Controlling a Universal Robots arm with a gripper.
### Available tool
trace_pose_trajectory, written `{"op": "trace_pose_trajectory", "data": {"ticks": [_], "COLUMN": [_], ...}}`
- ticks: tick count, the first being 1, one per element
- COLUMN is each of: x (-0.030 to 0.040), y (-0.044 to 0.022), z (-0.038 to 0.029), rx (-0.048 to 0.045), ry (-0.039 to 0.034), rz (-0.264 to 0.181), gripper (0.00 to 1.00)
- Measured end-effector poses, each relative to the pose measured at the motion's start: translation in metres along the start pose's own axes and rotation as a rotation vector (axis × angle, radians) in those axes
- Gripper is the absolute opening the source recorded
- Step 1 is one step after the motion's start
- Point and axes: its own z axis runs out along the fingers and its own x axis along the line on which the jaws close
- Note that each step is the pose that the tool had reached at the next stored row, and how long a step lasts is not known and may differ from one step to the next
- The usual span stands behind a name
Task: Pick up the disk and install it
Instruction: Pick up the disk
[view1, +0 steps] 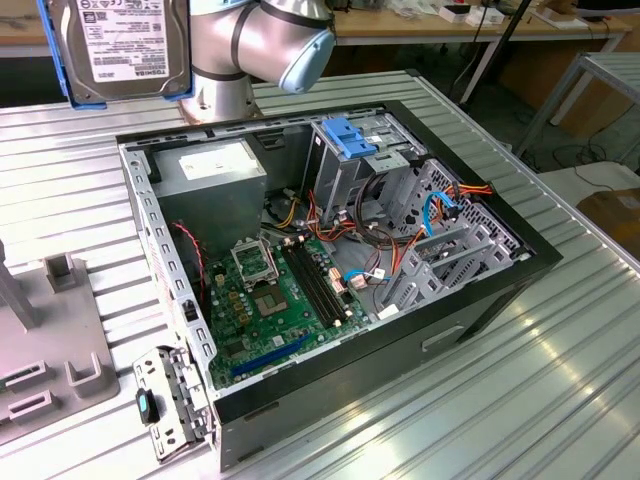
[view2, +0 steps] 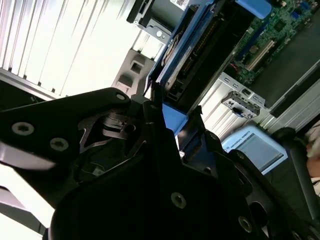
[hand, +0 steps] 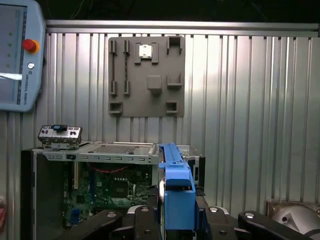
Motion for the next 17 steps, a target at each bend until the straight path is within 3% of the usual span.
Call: {"op": "trace_pose_trajectory", "data": {"ticks": [4, 5, 7, 9, 10, 13, 15, 17], "x": [0.0003, 0.0004, 0.0008, 0.0011, 0.0013, 0.0016, 0.0017, 0.0018], "y": [-0.0130, -0.0185, -0.0361, -0.0454, -0.0543, -0.0685, -0.0754, -0.0773], "z": [0.0001, 0.0002, 0.0003, 0.0005, 0.0005, 0.0006, 0.0007, 0.0007], "rx": [-0.0030, -0.0045, -0.0094, -0.0120, -0.0149, -0.0188, -0.0201, -0.0204], "ry": [0.0028, 0.0032, 0.0038, 0.0037, 0.0038, 0.0037, 0.0037, 0.0037], "rz": [0.000, 0.000, 0.000, 0.000, 0.000, -0.001, -0.001, -0.001], "gripper": [0.36, 0.36, 0.36, 0.36, 0.36, 0.36, 0.36, 0.36]}}
